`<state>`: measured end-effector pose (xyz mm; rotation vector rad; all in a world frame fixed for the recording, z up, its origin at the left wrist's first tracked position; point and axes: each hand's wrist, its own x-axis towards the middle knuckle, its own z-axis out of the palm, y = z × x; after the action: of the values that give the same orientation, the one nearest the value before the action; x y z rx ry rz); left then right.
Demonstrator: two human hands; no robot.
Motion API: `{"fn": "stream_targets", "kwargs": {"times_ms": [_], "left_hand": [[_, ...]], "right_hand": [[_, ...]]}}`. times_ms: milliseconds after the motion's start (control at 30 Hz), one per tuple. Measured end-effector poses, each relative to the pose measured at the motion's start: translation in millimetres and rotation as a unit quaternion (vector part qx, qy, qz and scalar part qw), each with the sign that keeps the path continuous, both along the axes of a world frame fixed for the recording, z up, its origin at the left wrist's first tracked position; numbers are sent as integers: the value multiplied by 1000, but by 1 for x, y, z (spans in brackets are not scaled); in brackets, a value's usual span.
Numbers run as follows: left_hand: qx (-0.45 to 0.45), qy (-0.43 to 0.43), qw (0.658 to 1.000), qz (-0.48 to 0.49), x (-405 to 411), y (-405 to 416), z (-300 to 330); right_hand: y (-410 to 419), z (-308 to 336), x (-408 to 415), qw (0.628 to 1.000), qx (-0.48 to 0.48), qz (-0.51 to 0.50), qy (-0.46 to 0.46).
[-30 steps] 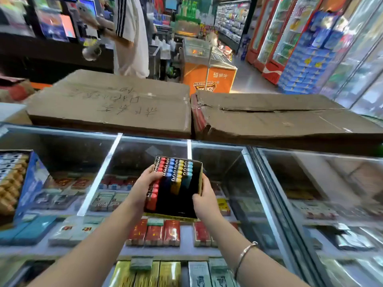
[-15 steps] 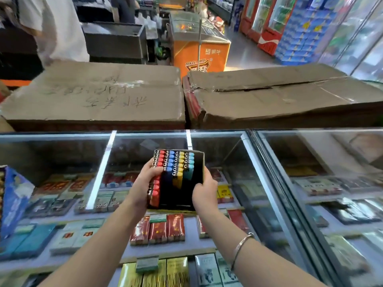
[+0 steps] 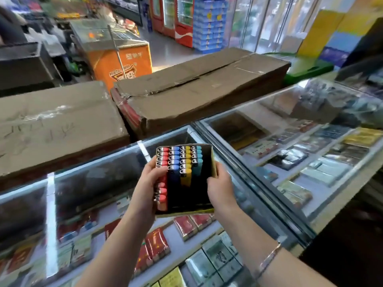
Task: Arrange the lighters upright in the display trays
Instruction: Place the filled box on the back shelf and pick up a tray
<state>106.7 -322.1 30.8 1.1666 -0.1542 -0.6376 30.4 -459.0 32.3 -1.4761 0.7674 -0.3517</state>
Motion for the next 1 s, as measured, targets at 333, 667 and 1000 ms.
{"fn": "stream_targets", "kwargs": {"times_ms": [333, 667, 1000], "left_hand": [[-19, -36, 983, -178, -88, -138, 35], [-50, -15, 933, -357, -264, -306, 22], [-11, 5, 884, -468, -398, -433, 5]], "right_hand": [[-109, 17, -121, 980, -1, -199, 19], [-243, 13, -327, 922, 22, -387, -9], [-332, -5, -484, 885, 24, -465, -12]]}}
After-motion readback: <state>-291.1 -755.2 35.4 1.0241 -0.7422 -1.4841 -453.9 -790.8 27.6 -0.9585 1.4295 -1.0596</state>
